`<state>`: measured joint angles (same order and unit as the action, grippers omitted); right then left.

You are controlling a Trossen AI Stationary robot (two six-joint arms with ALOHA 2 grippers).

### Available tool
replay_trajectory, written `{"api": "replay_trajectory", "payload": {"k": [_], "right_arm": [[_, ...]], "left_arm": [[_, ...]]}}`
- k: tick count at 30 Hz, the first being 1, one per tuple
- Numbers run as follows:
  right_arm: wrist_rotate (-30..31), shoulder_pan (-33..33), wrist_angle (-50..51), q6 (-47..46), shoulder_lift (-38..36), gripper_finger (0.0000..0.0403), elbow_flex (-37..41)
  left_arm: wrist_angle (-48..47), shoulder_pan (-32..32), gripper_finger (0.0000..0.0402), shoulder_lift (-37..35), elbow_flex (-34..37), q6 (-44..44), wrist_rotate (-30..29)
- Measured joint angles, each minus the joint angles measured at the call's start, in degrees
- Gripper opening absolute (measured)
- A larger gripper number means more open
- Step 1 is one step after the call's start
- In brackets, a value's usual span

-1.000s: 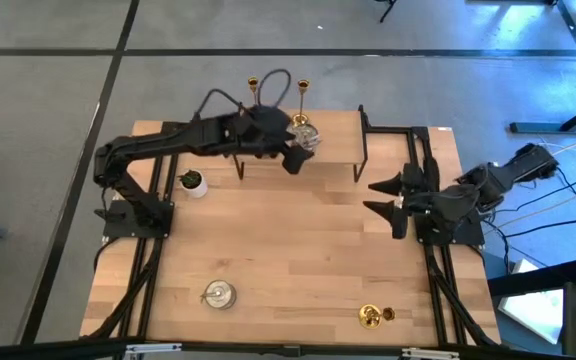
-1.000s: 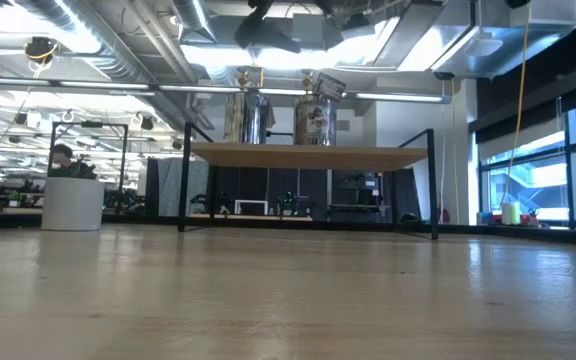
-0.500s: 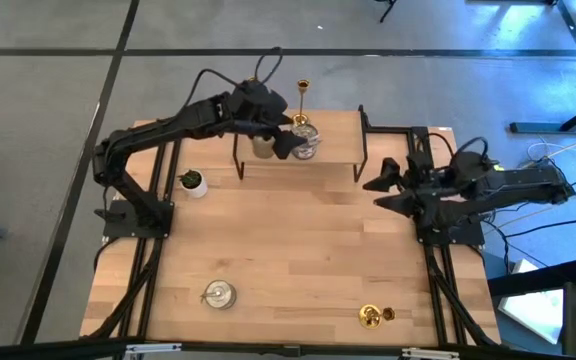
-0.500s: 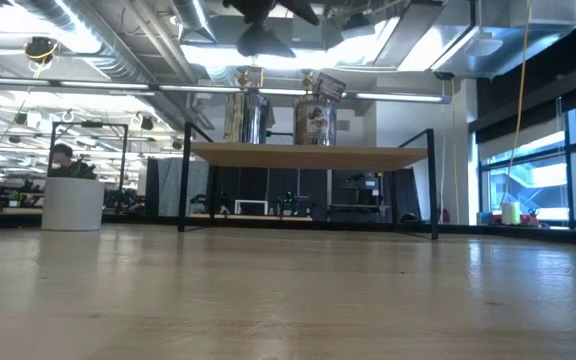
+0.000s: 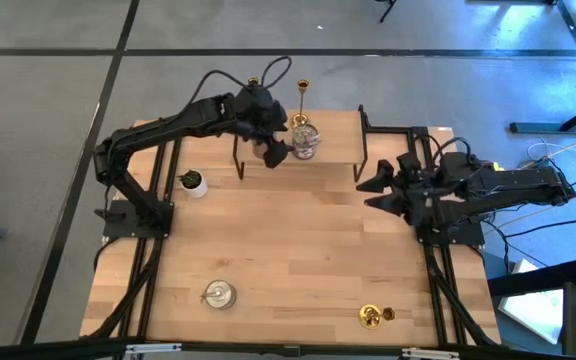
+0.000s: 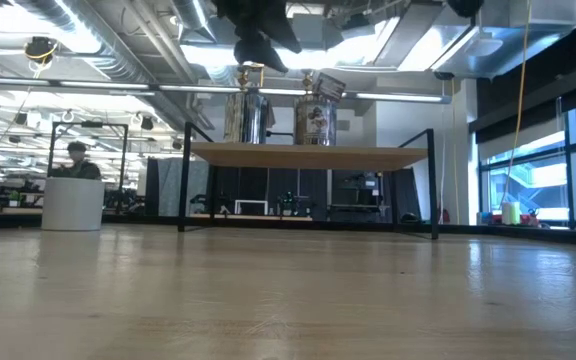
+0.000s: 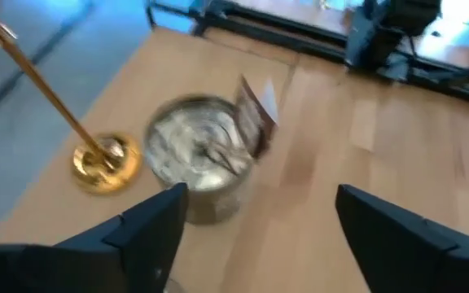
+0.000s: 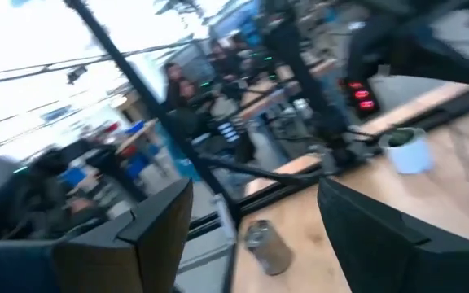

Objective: Pick & Place candle stick holders
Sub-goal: Put the top silver scented candle on the shelf aligned with the other silver scented candle

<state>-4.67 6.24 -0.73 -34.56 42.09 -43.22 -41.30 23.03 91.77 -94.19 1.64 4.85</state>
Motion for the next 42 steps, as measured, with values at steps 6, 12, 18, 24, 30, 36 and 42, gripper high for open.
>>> {"api": "replay_trajectory", "payload": {"k": [6, 12, 18, 24, 30, 36, 42], "right_arm": [[6.0, -0.4, 1.6, -2.7, 0.0, 0.0240, 0.0], [6.0, -2.2, 1.8, -5.4, 0.0, 0.0114, 0.0], [-2.3, -2.8, 1.7, 0.8, 0.0, 0.0007, -0.6], [-2.4, -1.3, -2.5, 4.5, -0.3, 0.0003, -0.8], [9.2, 4.9, 1.0, 8.4, -0.3, 0.0002, -0.8], [20.3, 6.9, 8.0, 5.7, -1.6, 0.0001, -0.8], [28.0, 9.3, 11.8, 3.5, -3.0, 0.0001, -0.8]], "left_arm": [[-3.3, -0.1, 0.0176, 1.4, -3.3, -1.7, -2.1], [-11.7, 0.0, 0.0012, 5.5, -10.1, -7.7, -3.5], [-18.1, 1.3, 0.0002, 10.3, -18.0, -11.4, -2.2], [-23.2, 2.8, 0.0002, 14.6, -23.2, -10.3, -1.9], [-24.1, 3.8, 0.0002, 16.9, -25.6, -11.2, -1.1], [-25.3, 3.6, 0.0002, 19.1, -26.2, -12.5, -0.5], [-26.2, 2.2, 0.0002, 20.0, -26.1, -15.4, -6.3]]}}
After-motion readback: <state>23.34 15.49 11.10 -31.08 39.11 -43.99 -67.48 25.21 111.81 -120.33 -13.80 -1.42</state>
